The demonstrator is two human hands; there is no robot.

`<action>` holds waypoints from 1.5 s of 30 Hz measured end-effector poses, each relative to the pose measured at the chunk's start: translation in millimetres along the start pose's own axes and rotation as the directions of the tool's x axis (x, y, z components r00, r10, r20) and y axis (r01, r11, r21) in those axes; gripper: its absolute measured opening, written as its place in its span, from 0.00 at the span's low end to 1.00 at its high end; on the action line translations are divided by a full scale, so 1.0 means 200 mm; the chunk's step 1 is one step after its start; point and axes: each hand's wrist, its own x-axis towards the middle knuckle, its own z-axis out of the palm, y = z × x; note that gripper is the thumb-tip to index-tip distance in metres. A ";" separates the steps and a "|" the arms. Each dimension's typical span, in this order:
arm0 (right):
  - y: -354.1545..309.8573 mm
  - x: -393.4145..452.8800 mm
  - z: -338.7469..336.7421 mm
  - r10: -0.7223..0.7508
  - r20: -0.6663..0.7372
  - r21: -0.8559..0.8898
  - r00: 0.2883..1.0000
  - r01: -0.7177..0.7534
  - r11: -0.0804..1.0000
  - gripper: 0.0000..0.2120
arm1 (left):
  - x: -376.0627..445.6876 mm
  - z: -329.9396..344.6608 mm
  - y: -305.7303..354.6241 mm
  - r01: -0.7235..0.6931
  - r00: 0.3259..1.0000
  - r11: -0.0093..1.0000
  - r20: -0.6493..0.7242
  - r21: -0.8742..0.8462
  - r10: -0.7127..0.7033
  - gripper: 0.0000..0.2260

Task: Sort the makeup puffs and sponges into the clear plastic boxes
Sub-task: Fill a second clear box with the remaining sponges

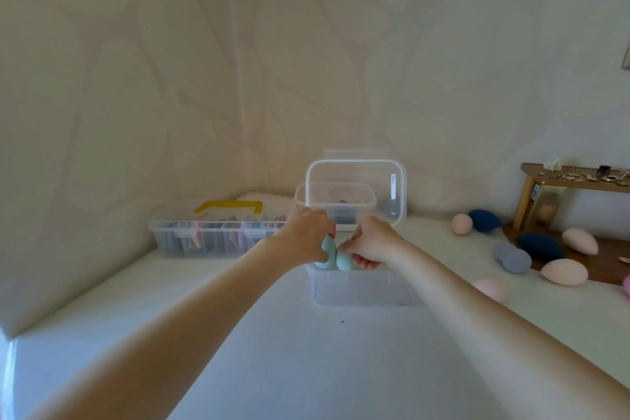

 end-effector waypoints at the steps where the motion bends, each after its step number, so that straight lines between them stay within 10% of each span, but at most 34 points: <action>1: 0.00 0.00 0.01 0.002 -0.011 0.003 1.000 -0.002 1.000 0.06 | 0.00 0.00 0.00 -0.009 1.000 1.000 0.003 0.016 0.008 0.18; 10: 0.02 -0.02 -0.01 0.012 -0.062 0.062 0.998 -0.008 0.998 0.08 | -0.01 -0.01 0.05 -0.236 0.968 0.969 -0.063 0.075 0.241 0.19; 19: 0.00 -0.08 -0.19 -0.092 -0.192 0.019 0.977 0.097 0.995 0.07 | 0.04 0.02 0.08 -0.170 0.985 0.982 0.032 0.081 0.168 0.13; 22: 0.01 -0.13 -0.31 -0.147 -0.346 -0.239 0.927 0.064 0.969 0.06 | 0.04 0.03 0.08 -0.157 0.987 0.984 0.002 0.086 0.158 0.15; 26: 0.14 -0.20 -0.39 0.062 -0.200 -0.654 0.978 -0.180 0.735 0.06 | 0.03 0.04 0.10 -0.137 0.990 0.986 -0.028 0.097 0.140 0.17; 30: 0.32 -0.26 -0.38 0.365 -0.055 -0.705 0.929 -0.295 0.645 0.20 | 0.03 0.03 0.13 -0.097 0.994 0.988 -0.030 0.118 0.101 0.15; 33: 0.37 -0.35 -0.37 0.302 -0.052 -0.767 0.952 -0.231 0.598 0.03 | 0.03 0.03 0.13 -0.096 0.995 0.989 -0.011 0.114 0.098 0.15; 37: 0.39 -0.29 -0.41 0.125 -0.195 -0.593 0.973 -0.219 0.775 0.10 | 0.03 0.03 0.14 -0.099 0.995 0.991 -0.011 0.096 0.100 0.15; 42: 0.10 -0.23 -0.42 -0.268 -0.339 -0.290 0.902 0.171 0.942 0.10 | 0.03 0.05 0.13 -0.091 0.995 0.995 -0.026 0.033 0.092 0.19; 45: 0.00 -0.20 -0.32 -0.190 -0.199 -0.009 0.962 0.192 0.981 0.13 | 0.03 0.05 0.13 -0.071 0.997 0.997 -0.031 0.000 0.071 0.21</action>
